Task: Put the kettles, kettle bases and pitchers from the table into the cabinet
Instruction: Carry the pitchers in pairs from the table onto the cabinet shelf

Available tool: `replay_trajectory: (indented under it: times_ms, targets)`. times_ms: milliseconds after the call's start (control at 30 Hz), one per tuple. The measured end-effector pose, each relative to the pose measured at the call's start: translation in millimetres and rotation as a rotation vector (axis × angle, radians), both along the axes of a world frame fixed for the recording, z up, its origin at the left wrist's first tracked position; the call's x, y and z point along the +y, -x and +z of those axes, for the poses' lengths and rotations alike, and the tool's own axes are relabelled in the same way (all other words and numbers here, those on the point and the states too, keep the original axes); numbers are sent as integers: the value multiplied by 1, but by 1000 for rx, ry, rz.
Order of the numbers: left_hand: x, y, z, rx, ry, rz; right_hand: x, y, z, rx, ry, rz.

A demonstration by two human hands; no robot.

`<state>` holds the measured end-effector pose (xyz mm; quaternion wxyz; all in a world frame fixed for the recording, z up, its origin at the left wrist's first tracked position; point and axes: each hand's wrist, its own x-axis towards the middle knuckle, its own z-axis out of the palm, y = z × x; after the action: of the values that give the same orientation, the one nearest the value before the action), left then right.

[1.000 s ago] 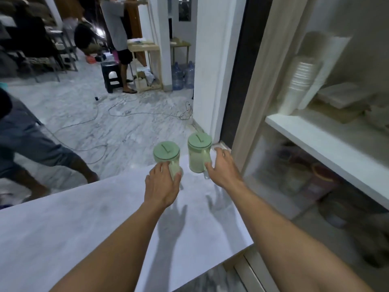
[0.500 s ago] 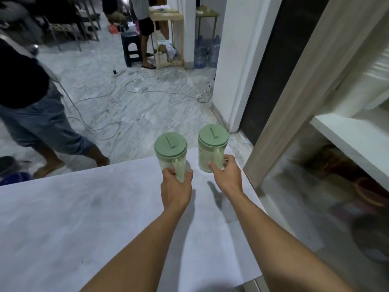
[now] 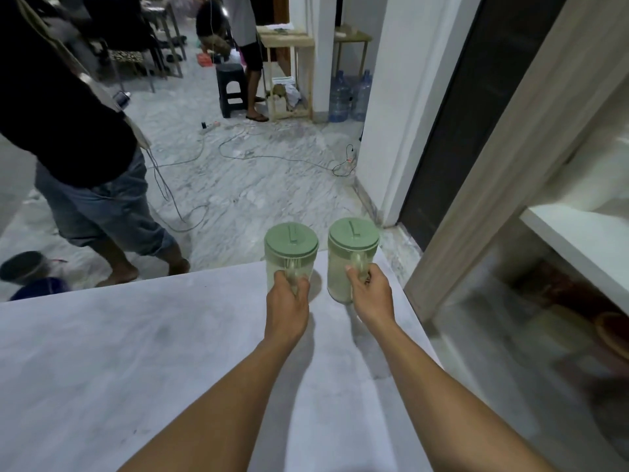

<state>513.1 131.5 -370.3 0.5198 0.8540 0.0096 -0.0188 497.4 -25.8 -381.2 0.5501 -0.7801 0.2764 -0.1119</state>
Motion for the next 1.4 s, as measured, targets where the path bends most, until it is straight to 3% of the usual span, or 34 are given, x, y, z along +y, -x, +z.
replay_trajectory:
  times_ms: [233, 433, 667, 1133, 1400]
  targets:
    - [19, 2, 28, -38, 38, 5, 12, 5, 31, -11, -52, -35]
    - [44, 11, 75, -107, 77, -3, 30, 17, 81, -137, -157, -75]
    - [83, 23, 138, -166, 145, -75, 65, 54, 152, -222, -80, -137]
    - [149, 119, 264, -230, 310, -394, 161, 226, 273, -369, 46, -500]
    - [154, 192, 304, -222, 433, -567, 182, 327, 312, -400, 91, -621]
